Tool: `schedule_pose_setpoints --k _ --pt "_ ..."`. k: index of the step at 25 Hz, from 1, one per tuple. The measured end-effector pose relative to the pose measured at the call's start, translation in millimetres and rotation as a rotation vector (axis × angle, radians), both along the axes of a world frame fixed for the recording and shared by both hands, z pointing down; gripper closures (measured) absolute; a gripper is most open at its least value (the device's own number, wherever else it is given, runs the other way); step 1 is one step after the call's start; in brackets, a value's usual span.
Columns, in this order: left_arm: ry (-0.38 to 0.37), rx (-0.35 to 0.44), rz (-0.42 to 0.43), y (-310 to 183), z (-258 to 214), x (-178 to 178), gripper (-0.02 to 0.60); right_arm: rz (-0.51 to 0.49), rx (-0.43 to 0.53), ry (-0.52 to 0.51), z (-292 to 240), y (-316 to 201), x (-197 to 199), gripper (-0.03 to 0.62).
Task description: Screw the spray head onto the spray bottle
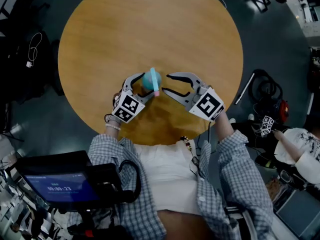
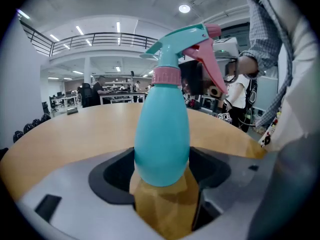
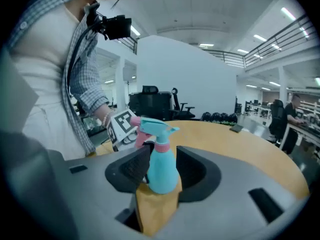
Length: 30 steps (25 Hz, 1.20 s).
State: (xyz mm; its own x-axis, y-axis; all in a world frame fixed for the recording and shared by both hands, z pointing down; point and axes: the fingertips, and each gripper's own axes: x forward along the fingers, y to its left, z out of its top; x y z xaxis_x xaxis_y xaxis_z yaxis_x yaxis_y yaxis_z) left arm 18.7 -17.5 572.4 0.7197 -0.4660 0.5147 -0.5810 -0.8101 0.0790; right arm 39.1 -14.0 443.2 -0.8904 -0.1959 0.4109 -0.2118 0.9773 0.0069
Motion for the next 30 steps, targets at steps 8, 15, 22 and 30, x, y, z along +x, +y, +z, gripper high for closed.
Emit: schedule_pose_setpoints --k 8,15,22,30 --pt "-0.004 0.002 0.039 5.6 0.1 0.3 0.244 -0.323 -0.114 0.094 24.8 -0.3 -29.0 0.444" --pt "-0.005 0.005 -0.002 7.3 -5.7 1.0 0.244 -0.221 -0.032 0.052 16.7 2.7 -32.0 0.473" --pt "0.020 0.013 -0.070 6.6 -7.9 -1.4 0.244 0.059 0.000 -0.041 16.4 3.3 -26.0 0.485" --pt "0.026 -0.004 -0.105 15.5 -3.3 -12.8 0.244 0.375 -0.080 -0.045 37.9 -16.0 23.0 0.568"
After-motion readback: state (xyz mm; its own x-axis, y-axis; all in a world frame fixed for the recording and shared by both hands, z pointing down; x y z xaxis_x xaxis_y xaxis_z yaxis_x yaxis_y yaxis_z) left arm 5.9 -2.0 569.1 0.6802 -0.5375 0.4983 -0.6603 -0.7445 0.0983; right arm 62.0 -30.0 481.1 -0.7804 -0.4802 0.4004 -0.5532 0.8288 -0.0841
